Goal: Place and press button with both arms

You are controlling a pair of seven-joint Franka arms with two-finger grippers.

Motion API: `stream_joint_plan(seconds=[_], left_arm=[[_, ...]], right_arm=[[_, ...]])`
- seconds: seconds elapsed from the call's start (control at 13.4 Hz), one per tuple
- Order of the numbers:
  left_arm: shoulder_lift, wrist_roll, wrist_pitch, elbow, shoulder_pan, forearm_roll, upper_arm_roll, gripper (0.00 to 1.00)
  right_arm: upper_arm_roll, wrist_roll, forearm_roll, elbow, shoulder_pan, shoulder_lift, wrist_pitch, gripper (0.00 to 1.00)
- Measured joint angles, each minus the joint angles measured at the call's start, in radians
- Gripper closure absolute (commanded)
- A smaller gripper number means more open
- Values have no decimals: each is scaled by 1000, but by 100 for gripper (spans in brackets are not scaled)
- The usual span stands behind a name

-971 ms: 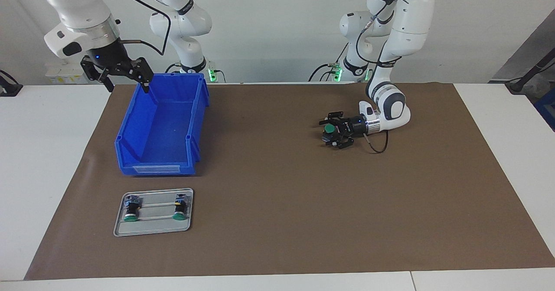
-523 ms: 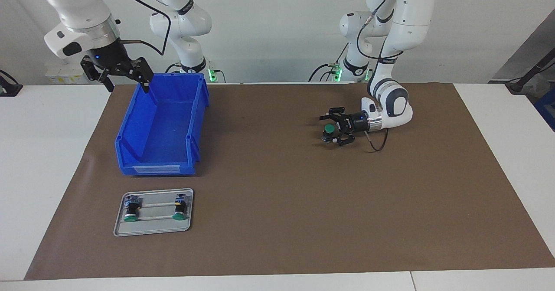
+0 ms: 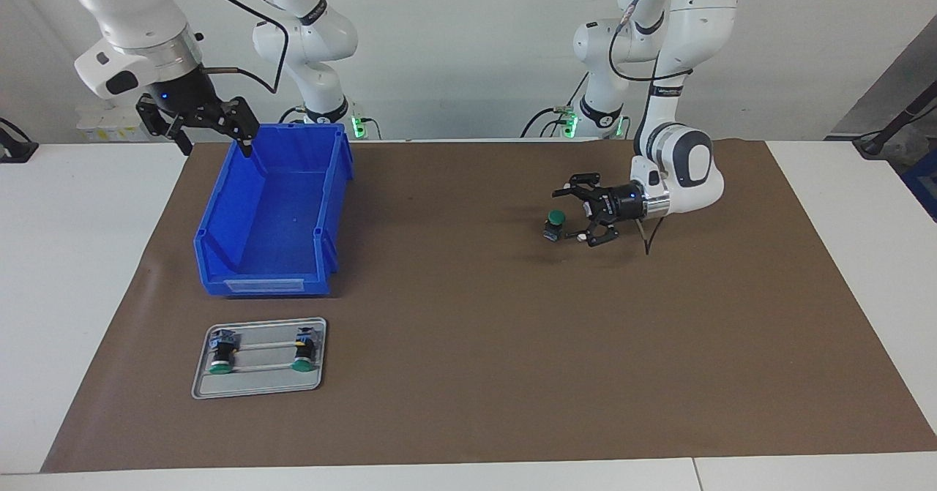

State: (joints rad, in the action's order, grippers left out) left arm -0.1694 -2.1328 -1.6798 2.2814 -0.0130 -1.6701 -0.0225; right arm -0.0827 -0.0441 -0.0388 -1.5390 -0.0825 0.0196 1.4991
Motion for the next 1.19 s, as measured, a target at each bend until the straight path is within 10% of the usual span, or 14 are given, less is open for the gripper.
stream_joint_plan(seconds=[0.15,0.6,1.19], left_arm=[[4,196,-64,-155,-37,80,10,0],[33,767,-153,-617,-126,821,18,0],[192,1694,-78,-667,70,1554,-29,1]], right_arm=[[0,0,0,0,0,0,0,0],[0,0,0,0,0,0,0,0],[0,0,0,0,0,0,0,0]])
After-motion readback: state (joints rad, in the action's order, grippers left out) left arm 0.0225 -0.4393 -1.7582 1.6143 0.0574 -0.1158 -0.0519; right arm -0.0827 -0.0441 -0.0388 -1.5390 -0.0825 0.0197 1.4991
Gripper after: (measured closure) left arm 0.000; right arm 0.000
